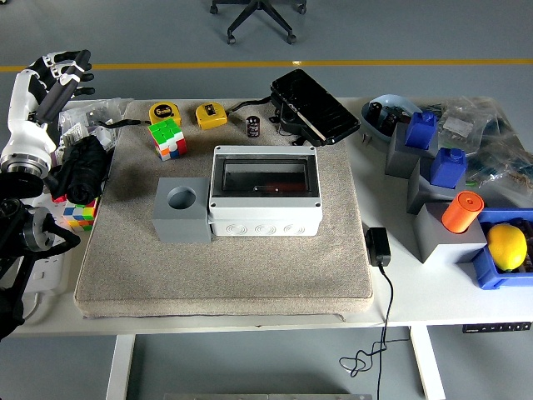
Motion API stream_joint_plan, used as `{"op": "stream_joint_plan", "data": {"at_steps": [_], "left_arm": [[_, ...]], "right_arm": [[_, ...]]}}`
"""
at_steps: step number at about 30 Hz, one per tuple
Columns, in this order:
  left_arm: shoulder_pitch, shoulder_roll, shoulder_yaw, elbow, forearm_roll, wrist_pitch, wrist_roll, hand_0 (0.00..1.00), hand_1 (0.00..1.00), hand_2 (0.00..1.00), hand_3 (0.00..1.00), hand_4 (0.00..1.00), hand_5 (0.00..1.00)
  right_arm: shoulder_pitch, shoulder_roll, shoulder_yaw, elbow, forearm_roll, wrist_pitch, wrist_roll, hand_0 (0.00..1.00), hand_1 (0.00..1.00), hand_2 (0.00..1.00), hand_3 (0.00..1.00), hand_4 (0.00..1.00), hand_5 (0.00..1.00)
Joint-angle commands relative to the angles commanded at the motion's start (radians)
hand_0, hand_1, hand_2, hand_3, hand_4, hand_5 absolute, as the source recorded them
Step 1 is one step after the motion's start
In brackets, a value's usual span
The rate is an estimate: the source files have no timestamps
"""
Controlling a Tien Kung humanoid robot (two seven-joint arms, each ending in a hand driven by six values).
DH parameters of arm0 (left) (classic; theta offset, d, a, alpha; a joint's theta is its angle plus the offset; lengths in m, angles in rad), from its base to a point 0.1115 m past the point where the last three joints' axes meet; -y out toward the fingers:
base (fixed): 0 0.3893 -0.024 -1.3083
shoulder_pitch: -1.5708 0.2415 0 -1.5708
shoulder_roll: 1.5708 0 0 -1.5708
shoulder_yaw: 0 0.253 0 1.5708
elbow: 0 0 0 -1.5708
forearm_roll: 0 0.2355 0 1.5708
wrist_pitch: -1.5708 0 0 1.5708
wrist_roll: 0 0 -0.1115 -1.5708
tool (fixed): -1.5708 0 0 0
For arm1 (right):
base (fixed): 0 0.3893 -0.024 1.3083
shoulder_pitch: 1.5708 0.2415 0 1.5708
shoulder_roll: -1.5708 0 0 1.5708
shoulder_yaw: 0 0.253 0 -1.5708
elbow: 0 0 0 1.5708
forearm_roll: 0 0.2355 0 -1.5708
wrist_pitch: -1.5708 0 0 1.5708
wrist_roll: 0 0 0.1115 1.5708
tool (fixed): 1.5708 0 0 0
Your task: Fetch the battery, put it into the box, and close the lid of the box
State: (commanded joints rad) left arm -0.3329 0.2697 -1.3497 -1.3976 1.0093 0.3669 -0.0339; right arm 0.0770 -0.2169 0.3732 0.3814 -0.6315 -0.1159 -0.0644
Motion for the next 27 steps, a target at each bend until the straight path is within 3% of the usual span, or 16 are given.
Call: {"op": "stream_joint_plan", "data": {"at_steps": [27], "left_arm": [[0.002,0.001,0.003,0.001,-0.008,-0.002,0.005,0.435,0.542,0.533,0.565,0.919,0.457]], "right_arm": [[0.004,0.005,0.003,0.0,0.002,0.0,0.0,0.593,0.606,0.575,0.561,0.929,0.447]]}}
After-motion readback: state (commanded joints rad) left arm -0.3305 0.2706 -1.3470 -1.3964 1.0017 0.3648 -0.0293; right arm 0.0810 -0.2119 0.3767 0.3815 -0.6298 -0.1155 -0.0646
